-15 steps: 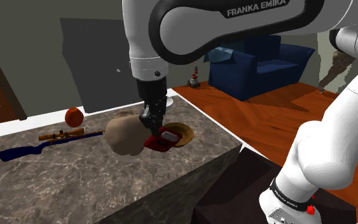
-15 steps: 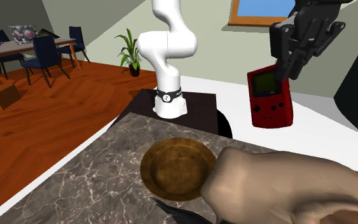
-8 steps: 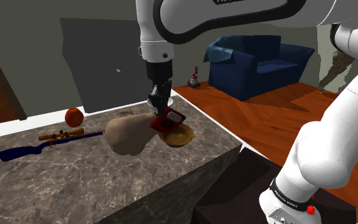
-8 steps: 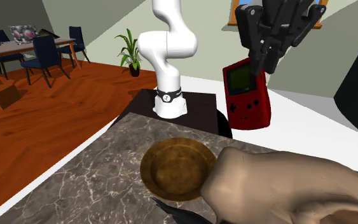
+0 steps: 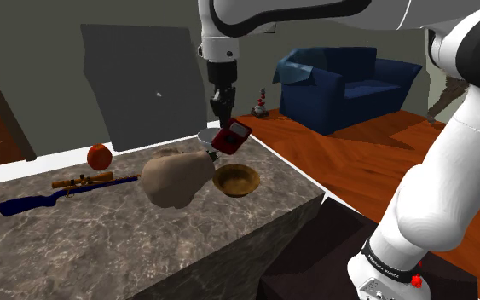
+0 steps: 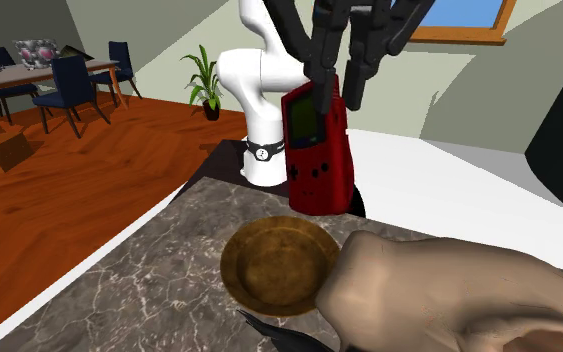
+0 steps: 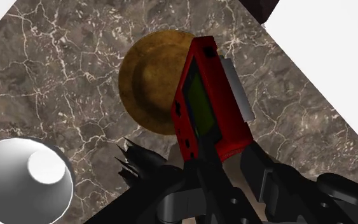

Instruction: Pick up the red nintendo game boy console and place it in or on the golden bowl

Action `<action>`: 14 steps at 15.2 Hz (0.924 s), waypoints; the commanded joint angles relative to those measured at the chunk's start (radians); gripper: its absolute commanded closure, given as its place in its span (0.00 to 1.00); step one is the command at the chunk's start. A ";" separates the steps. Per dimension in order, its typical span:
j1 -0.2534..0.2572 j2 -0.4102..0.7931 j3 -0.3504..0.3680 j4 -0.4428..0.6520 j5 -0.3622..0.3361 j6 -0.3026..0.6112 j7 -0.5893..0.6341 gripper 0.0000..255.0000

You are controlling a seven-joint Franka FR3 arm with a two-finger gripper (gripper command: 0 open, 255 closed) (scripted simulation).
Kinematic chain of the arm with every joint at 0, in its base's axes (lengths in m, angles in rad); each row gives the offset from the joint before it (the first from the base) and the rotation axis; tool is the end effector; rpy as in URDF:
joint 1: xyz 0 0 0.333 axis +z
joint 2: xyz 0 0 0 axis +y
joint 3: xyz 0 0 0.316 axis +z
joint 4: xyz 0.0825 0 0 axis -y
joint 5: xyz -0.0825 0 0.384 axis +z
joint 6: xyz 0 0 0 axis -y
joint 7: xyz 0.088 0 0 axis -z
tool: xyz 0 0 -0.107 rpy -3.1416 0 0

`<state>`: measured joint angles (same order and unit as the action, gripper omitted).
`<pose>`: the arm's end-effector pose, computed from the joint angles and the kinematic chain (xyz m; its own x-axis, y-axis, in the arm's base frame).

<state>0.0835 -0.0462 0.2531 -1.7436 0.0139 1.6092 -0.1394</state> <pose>0.5062 0.1814 0.5707 0.8859 0.4553 -0.0884 0.4559 -0.8899 -0.0146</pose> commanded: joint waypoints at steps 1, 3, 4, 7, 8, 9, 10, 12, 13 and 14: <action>-0.019 0.024 -0.020 0.046 -0.010 -0.023 -0.038 1.00; -0.022 0.027 -0.023 0.039 -0.011 -0.013 -0.044 1.00; -0.022 0.025 -0.023 0.023 -0.011 0.001 -0.045 1.00; -0.022 0.022 -0.024 -0.021 -0.010 0.042 -0.045 1.00; -0.022 0.022 -0.024 -0.035 -0.010 0.056 -0.045 1.00; -0.022 0.021 -0.024 -0.049 -0.010 0.069 -0.045 1.00; -0.022 0.021 -0.024 -0.062 -0.010 0.083 -0.045 1.00; -0.022 0.022 -0.023 -0.089 -0.010 0.109 -0.045 1.00; -0.022 0.022 -0.023 -0.101 -0.010 0.123 -0.045 1.00; -0.022 0.023 -0.023 -0.114 -0.010 0.136 -0.045 1.00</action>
<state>0.0625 -0.0186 0.2306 -1.8374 0.0026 1.7290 -0.1826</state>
